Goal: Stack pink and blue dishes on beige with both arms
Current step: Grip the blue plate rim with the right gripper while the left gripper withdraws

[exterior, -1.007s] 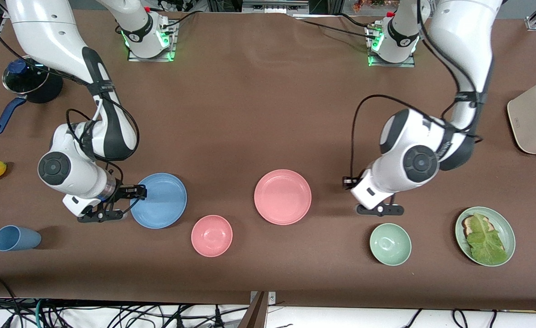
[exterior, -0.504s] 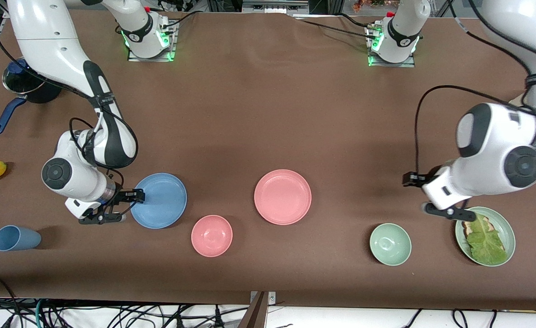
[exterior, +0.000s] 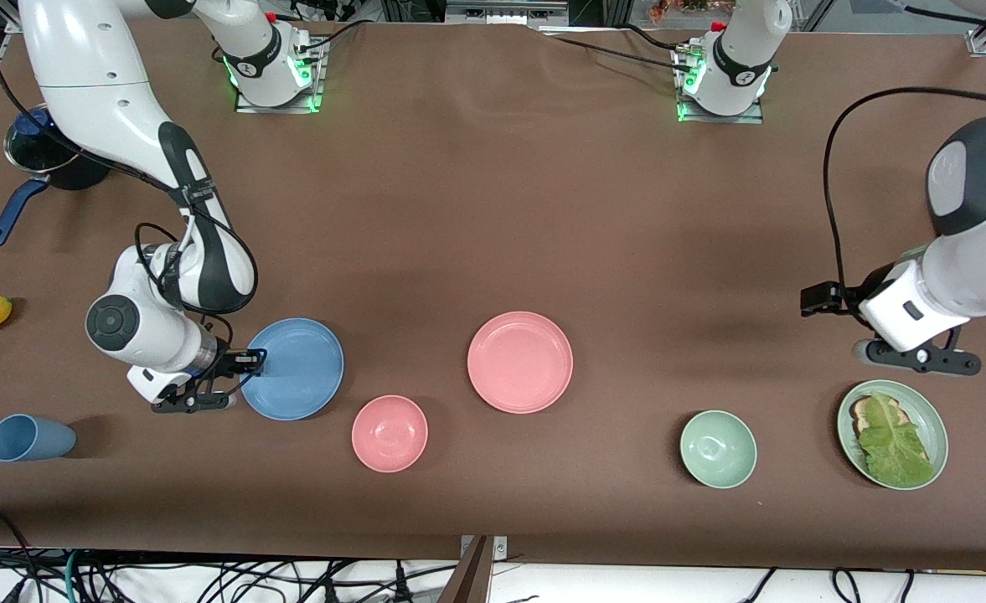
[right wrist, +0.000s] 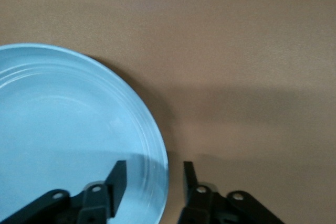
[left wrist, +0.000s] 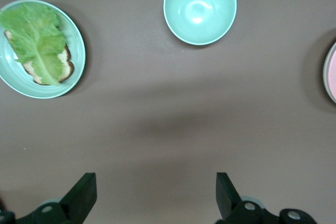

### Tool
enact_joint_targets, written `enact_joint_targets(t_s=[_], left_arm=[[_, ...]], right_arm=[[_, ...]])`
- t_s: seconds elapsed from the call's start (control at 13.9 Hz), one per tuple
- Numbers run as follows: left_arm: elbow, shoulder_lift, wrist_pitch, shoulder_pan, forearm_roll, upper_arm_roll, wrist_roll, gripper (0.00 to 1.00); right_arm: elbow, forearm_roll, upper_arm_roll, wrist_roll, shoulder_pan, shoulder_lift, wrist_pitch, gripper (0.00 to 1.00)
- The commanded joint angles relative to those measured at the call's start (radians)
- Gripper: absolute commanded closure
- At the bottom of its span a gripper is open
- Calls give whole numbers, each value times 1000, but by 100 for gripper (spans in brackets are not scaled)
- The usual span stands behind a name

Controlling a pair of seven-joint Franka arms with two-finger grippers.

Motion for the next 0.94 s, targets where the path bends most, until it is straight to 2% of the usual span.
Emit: enact_joint_targets(t_s=[0.0,0.14,0.29,0.58,0.72,0.86], left_arm=[[-11,-74,-28,4,29,-3,9,0],[-11,-127,-89,3,29,0,9,0],[-11,-152,-129,-11,34,-10,1,0],[-11,-194,-136,12,3,0,12,0],[-11,-218,-142,12,-6,0,9,0],[-10,-223,-140,12,6,1,2,0]], right_arm=[[-27,21,5,-28,-6,-8,33,69],[-29,32,5,-29,-6,-6,33,82],[-27,32,5,-29,-6,-8,32,99],[-3,27,5,-40,2,-20,10,100],[63,29,5,-42,8,-40,-103,100],[173,30,19,-39,10,-41,-253,100]])
